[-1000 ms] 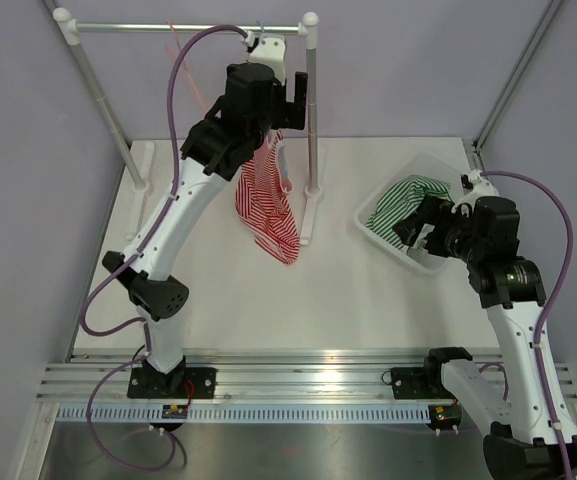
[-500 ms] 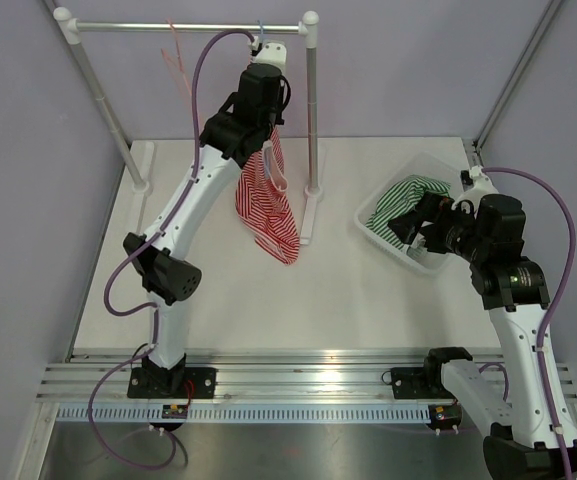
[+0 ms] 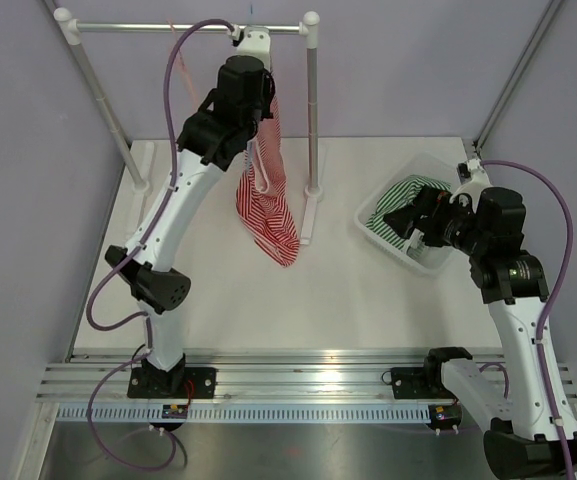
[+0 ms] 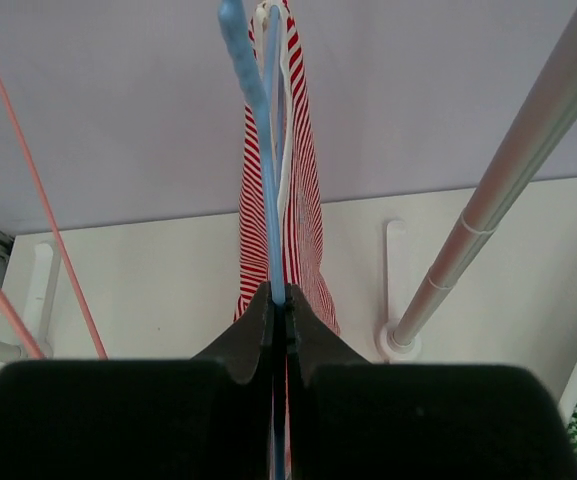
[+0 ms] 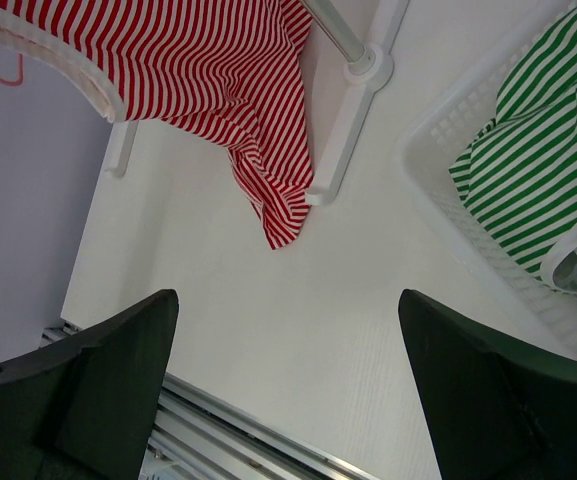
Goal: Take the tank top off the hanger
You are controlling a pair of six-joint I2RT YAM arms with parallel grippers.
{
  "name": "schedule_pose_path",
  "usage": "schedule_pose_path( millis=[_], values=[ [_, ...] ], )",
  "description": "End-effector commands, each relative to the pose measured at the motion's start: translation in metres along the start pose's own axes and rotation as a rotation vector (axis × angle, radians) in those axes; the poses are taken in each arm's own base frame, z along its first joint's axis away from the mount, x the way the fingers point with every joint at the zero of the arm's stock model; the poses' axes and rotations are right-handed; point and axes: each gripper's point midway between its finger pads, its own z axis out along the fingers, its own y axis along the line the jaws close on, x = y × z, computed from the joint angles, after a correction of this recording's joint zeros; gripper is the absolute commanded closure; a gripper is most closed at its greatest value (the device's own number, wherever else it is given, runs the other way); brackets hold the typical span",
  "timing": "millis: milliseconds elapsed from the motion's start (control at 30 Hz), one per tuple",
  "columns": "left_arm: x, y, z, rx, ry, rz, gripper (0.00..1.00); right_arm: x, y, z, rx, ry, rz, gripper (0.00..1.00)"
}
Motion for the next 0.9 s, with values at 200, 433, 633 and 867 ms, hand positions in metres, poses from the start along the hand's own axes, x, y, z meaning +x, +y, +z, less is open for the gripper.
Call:
schedule_pose_path(
  millis=[200, 433, 633, 867],
  values=[
    [-0.081, 0.023, -0.095, 0.115, -0.18, -0.153, 1.0, -0.031, 0.039, -0.001, -0.177, -0.075, -0.054, 0.0],
    [-0.041, 0.012, -0.165, 0.349, -0.069, -0.236, 1.0, -0.033, 0.087, 0.02, -0.512, 0.011, 0.001, 0.01],
    [-0.003, 0.008, -0.222, 0.507, -0.037, -0.32, 1.0, -0.03, 0.126, 0.076, -0.49, 0.018, -0.105, 0.01],
    [0.048, -0.002, -0.261, 0.657, 0.021, -0.375, 1.0, -0.031, 0.171, 0.124, -0.477, -0.071, -0.19, 0.01]
  ],
)
